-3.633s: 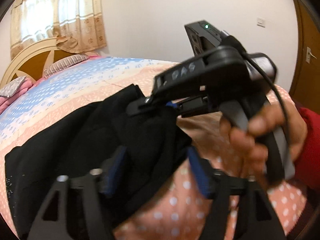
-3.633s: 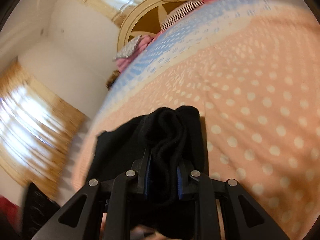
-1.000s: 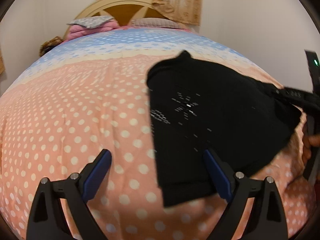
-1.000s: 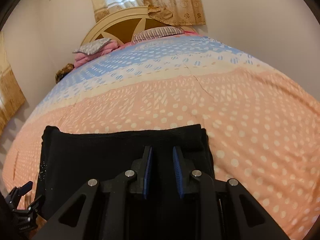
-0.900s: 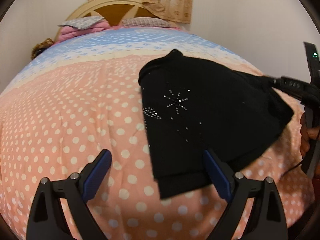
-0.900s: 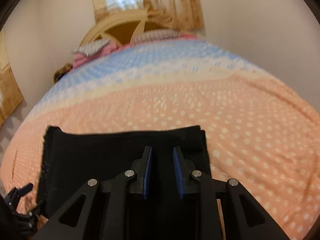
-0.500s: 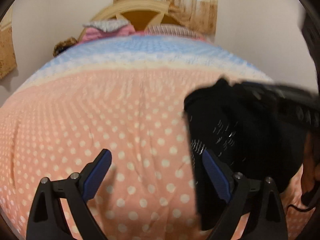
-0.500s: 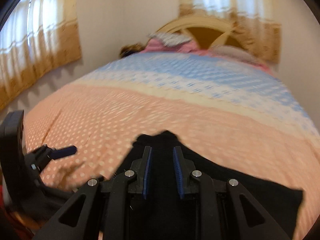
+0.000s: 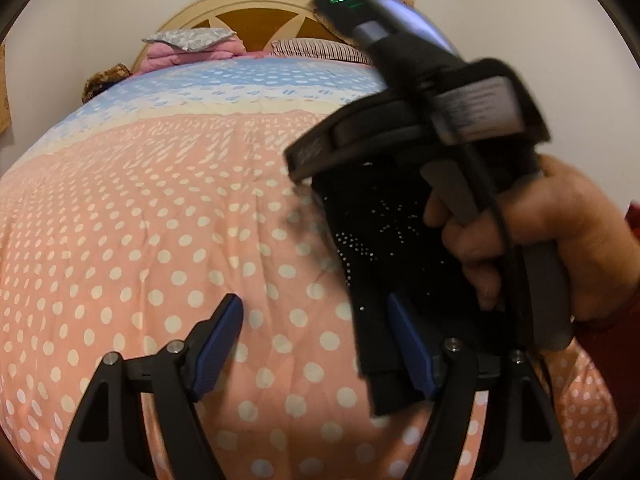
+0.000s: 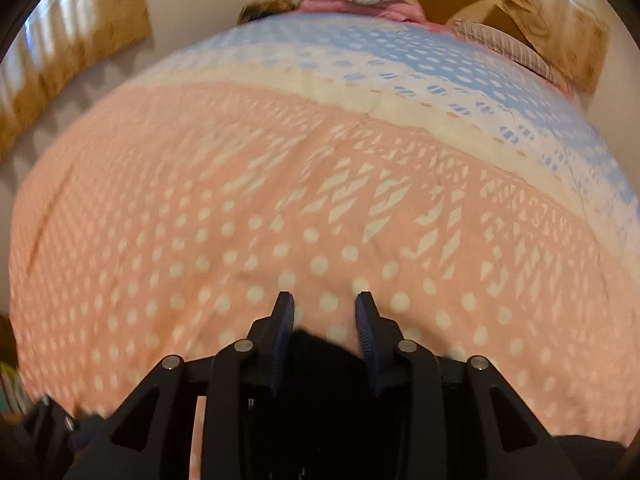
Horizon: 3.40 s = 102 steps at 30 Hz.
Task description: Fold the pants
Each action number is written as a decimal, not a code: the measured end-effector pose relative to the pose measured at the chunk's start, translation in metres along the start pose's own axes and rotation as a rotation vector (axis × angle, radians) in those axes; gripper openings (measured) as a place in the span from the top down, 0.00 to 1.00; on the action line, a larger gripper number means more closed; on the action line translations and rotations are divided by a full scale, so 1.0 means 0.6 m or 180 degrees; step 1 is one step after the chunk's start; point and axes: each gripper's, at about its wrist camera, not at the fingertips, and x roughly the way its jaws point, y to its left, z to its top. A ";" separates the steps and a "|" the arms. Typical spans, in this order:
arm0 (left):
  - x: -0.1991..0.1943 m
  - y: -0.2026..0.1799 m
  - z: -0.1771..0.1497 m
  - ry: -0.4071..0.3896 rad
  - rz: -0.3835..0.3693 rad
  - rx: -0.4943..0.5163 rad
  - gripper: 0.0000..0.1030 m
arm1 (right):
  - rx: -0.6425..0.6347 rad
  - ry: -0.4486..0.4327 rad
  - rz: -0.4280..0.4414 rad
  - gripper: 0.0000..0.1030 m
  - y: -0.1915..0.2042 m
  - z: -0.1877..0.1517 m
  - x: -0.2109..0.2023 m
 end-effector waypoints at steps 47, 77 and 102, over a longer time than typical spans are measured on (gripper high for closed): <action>-0.011 0.075 0.039 0.0073 0.0415 -0.0005 0.09 | 0.1406 -0.1205 0.0592 0.56 -0.125 -0.335 -0.328; -0.040 0.144 0.024 -0.0052 0.0206 -0.0186 0.09 | 0.1091 -0.0706 0.0719 0.88 0.079 -0.200 -0.101; -0.026 0.078 0.056 -0.0079 0.0179 0.0053 0.09 | 0.0726 -0.0125 0.1032 0.97 0.031 -0.287 -0.177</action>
